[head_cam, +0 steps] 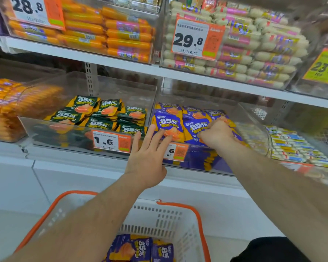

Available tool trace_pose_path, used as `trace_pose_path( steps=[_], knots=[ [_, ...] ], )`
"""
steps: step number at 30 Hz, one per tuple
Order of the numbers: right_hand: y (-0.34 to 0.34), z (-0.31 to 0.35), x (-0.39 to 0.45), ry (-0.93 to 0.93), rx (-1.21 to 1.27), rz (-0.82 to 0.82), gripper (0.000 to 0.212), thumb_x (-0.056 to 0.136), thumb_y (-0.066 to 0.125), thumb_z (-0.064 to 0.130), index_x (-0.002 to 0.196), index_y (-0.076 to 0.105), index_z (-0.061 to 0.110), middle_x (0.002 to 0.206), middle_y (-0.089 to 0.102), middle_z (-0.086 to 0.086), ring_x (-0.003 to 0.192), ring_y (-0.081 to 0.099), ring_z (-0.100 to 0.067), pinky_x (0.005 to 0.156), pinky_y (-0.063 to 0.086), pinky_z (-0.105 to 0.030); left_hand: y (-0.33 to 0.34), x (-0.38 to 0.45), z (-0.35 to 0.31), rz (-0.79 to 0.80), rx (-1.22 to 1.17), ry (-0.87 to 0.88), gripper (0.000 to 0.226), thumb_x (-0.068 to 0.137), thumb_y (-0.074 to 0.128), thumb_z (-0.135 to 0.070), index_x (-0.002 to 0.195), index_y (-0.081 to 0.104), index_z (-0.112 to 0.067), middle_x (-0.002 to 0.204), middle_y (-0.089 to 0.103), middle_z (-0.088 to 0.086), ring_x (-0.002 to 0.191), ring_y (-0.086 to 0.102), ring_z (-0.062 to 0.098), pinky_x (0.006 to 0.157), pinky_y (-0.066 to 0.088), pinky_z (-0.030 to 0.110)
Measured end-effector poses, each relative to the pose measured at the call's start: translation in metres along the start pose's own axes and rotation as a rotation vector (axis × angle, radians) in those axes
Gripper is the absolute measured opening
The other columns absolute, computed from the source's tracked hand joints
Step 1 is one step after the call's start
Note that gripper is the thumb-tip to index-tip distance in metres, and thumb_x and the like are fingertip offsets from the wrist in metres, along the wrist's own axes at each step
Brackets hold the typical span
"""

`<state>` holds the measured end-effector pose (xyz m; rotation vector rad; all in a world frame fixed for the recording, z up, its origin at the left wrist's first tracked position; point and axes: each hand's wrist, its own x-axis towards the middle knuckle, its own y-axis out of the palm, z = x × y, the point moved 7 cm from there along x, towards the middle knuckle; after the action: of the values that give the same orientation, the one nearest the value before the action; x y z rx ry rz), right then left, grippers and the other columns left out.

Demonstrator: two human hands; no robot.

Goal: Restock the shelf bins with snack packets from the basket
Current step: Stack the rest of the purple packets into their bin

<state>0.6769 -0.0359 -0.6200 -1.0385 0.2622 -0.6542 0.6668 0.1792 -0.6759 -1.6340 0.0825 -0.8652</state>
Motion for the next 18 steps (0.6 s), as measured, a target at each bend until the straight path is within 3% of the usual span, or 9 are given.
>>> trace_pose_path(
  steps=[4,7,10,12,14,16,18],
  knots=[
    [0.004,-0.002,-0.001,-0.01,-0.111,-0.025,0.04,0.073,0.071,0.045,0.097,0.057,0.016,0.098,0.062,-0.008,0.101,0.056,-0.033,0.067,0.035,-0.031,0.001,0.0,0.0,-0.007,0.005,-0.014,0.096,0.058,0.077,-0.034,0.145,0.04,-0.019,0.151,0.039,0.006,0.148,0.017,0.031,0.114,0.001,0.052],
    [0.006,-0.003,0.0,-0.025,-0.152,-0.037,0.049,0.073,0.072,0.054,0.099,0.058,0.015,0.096,0.062,-0.007,0.103,0.057,-0.033,0.067,0.036,-0.032,0.0,-0.001,-0.002,0.003,-0.021,-0.015,0.094,0.068,0.073,-0.035,0.15,0.03,-0.022,0.157,0.027,0.004,0.15,0.004,0.029,0.116,-0.006,0.05],
    [0.007,-0.005,0.001,-0.038,-0.181,0.009,0.048,0.074,0.071,0.056,0.095,0.056,0.015,0.093,0.062,-0.008,0.101,0.058,-0.034,0.068,0.04,-0.033,0.0,0.001,-0.002,0.061,-0.03,-0.019,0.091,0.081,0.061,-0.037,0.155,0.009,-0.026,0.163,0.003,0.0,0.149,-0.016,0.025,0.115,-0.014,0.049],
    [0.0,-0.004,-0.004,-0.041,-0.206,-0.049,0.052,0.076,0.07,0.056,0.103,0.058,0.014,0.106,0.062,-0.012,0.106,0.057,-0.035,0.078,0.046,-0.038,-0.007,-0.003,0.0,-0.026,-0.105,0.009,0.088,0.08,0.058,-0.032,0.155,0.013,-0.025,0.163,0.007,0.001,0.149,-0.011,0.026,0.117,-0.009,0.045],
    [-0.018,0.011,-0.022,-0.22,-0.167,-0.323,0.047,0.081,0.068,0.044,0.112,0.059,0.011,0.115,0.059,-0.015,0.109,0.053,-0.037,0.087,0.044,-0.042,-0.012,-0.014,0.007,-0.211,-0.241,0.018,0.078,0.074,0.056,-0.025,0.147,0.031,-0.019,0.157,0.025,0.003,0.147,0.01,0.029,0.115,0.008,0.044],
    [-0.028,0.039,-0.062,-0.615,0.004,-0.616,0.031,0.08,0.063,0.027,0.105,0.062,0.008,0.106,0.059,-0.016,0.101,0.053,-0.036,0.084,0.042,-0.044,-0.012,-0.033,0.016,-0.35,-0.361,-0.008,0.064,0.071,0.052,-0.023,0.134,0.043,-0.016,0.142,0.039,0.004,0.135,0.032,0.03,0.104,0.025,0.044],
    [-0.011,0.059,-0.1,-0.92,0.119,-0.63,0.021,0.077,0.061,0.019,0.093,0.063,0.006,0.094,0.059,-0.013,0.09,0.053,-0.034,0.077,0.04,-0.042,0.005,-0.053,0.022,-0.325,-0.425,-0.071,0.052,0.072,0.051,-0.023,0.124,0.05,-0.017,0.127,0.05,0.005,0.119,0.045,0.028,0.093,0.03,0.038]
  ],
)
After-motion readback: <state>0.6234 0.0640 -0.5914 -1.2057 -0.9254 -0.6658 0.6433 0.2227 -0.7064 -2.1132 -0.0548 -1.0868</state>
